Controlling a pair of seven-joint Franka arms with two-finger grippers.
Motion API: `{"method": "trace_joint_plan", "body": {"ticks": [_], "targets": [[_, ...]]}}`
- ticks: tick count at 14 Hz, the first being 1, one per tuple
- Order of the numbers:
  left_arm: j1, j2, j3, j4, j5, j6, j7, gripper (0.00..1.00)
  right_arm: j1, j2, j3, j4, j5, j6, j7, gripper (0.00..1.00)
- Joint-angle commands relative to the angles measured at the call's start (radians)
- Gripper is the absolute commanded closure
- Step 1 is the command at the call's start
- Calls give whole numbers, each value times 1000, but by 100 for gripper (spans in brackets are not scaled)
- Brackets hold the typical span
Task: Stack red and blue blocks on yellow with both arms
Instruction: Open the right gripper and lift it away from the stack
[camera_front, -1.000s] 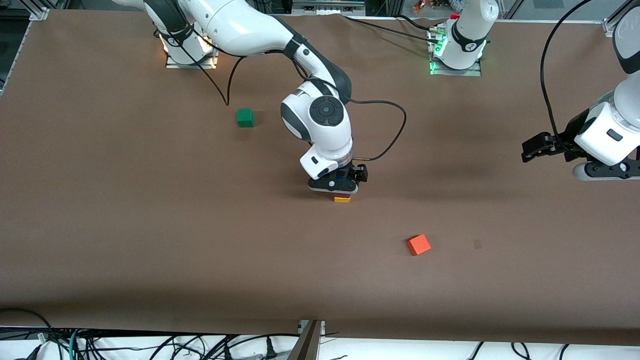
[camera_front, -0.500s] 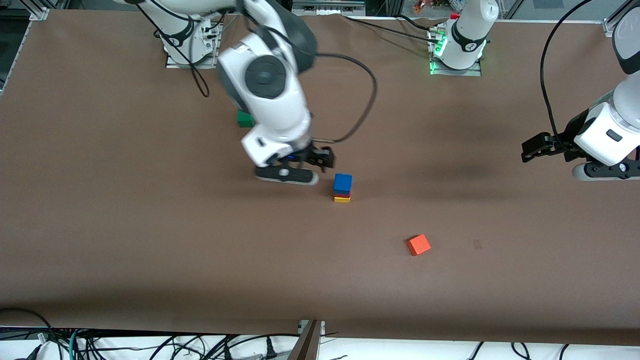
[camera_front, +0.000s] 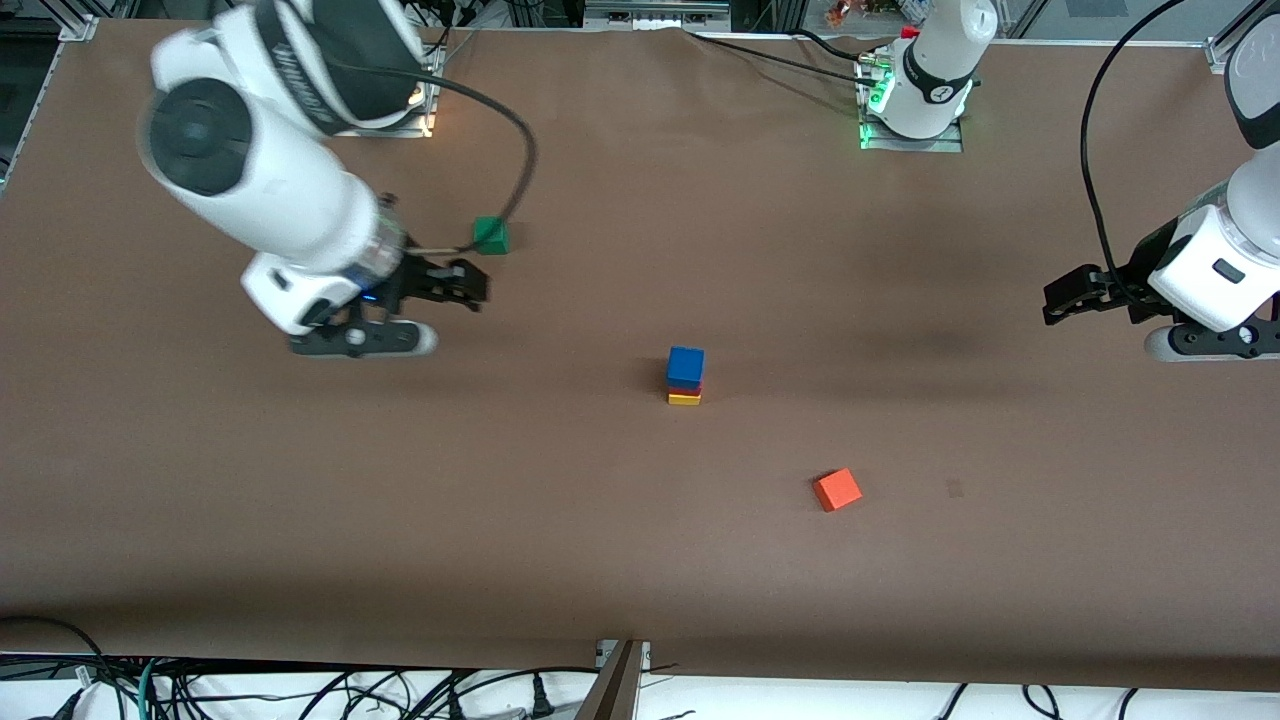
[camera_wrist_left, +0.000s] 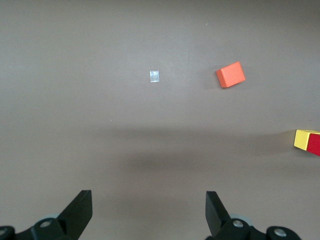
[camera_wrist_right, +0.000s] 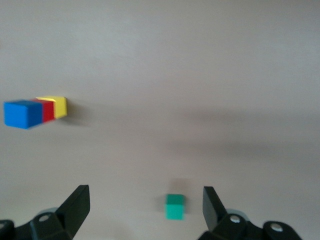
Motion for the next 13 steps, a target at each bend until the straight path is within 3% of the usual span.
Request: {"method": "trace_joint_plan", "body": {"ticks": [1,6,13], "targets": [[3,-8,0,-5,-24,-6,22,0,-67,-201,1,-252,-5,28,-127,0],[3,-8,1,-5,-24,-6,20,0,-177,-370,22,-478,-84,137,-278,0],[3,-8,1,-5,-24,-6,19,0,-184,-289,11,-357,-101,120,-293,0]]}}
